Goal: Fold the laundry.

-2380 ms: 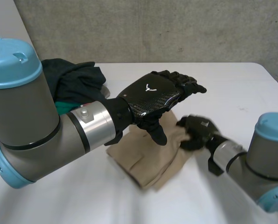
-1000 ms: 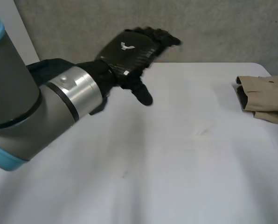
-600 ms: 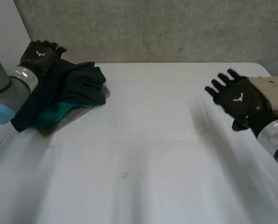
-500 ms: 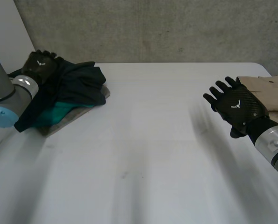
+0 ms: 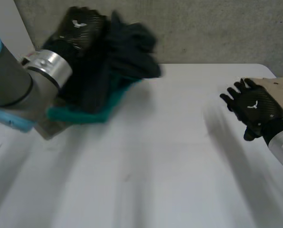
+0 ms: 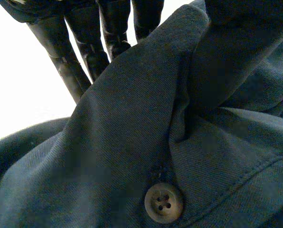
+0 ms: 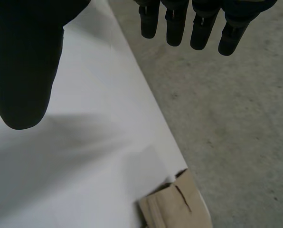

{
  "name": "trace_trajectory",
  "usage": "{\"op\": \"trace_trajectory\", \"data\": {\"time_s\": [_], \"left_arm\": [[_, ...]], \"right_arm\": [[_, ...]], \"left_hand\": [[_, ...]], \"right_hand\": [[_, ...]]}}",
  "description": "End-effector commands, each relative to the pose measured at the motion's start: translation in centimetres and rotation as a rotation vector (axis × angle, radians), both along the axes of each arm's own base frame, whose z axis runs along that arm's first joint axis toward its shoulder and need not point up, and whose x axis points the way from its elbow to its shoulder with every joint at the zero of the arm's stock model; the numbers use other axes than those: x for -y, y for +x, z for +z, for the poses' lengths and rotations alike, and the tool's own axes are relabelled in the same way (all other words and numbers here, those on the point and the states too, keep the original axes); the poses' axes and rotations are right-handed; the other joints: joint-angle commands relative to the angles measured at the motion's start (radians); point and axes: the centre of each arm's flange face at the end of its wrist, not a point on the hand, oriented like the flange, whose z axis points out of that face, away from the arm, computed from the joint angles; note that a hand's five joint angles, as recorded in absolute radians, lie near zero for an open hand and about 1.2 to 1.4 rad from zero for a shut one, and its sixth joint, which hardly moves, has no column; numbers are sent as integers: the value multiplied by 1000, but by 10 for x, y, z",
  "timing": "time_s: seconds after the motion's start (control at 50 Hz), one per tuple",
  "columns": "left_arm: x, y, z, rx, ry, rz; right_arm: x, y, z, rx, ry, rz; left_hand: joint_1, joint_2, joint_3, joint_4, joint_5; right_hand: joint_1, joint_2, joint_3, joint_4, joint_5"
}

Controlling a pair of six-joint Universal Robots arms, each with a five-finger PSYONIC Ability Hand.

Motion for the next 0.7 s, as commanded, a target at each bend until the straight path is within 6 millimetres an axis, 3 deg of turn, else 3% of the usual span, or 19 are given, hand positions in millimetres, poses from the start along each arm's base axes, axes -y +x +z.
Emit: {"op": "trace_trajectory", "data": {"time_s": [0.02,0.08,0.14,0.16,0.18,0.2,0.22,0.32,0.34,0.4,0.46,0.52,0.58,0.64,0.7], "left_arm": [[-92,-54,-32,20,151,-342],[-102,-66,-52,46,200,-376],[-103,-75,-88,90,292,-393],[-106,-77,-95,102,310,-401],[-115,-82,-105,122,338,-427],[-121,-85,-106,127,339,-443],[-125,-87,-107,129,342,-454],[-126,-85,-96,109,328,-440],[-120,-78,-80,88,294,-413],[-108,-60,-58,50,254,-328],[-98,-44,-46,26,234,-245],[-94,-26,-30,-5,206,-155],[-88,-7,-27,-10,218,-62],[-73,14,-35,5,265,22],[-61,27,-50,30,330,72]], "right_arm": [[9,-7,18,90,-20,-59],[13,-12,20,112,-19,-79],[18,-19,22,130,-18,-108],[20,-21,22,134,-18,-116],[23,-26,23,142,-19,-135],[24,-29,23,146,-18,-144],[26,-32,24,150,-18,-158],[36,-44,32,201,-29,-229],[36,-44,33,209,-26,-229],[34,-43,36,223,2,-227],[24,-37,44,227,33,-209],[-2,-13,57,230,112,-123],[-32,17,63,221,226,-8],[-56,40,55,203,352,77],[-68,65,42,179,411,165]], "left_hand": [[346,209,238,191,326],[346,209,238,191,326],[346,209,238,191,326],[175,38,67,20,155],[-448,-586,-557,-604,-469],[-745,-883,-854,-901,-766],[-875,-1013,-984,-1031,-896],[-871,-1009,-980,-1027,-892],[-871,-1009,-980,-1027,-892],[-874,-1012,-983,-1030,-895],[-871,-1009,-980,-1027,-892],[-871,-1009,-980,-1027,-892],[-871,-1009,-980,-1027,-892],[-871,-1009,-980,-1027,-892],[-871,-1009,-980,-1027,-892]], "right_hand": [[-51,-31,-36,-36,-47],[-51,-31,-36,-36,-47],[-51,-31,-36,-36,-47],[-51,-31,-36,-36,-47],[-51,-31,-36,-36,-47],[-51,-31,-36,-36,-47],[-51,-31,-36,-36,-47],[-51,-31,-36,-36,-47],[-51,-31,-36,-36,-47],[-51,-31,-36,-36,-47],[-51,-31,-36,-36,-47],[-51,-31,-36,-36,-47],[-51,-31,-36,-36,-47],[-51,-31,-36,-36,-47],[-51,-31,-36,-36,-47]]}}
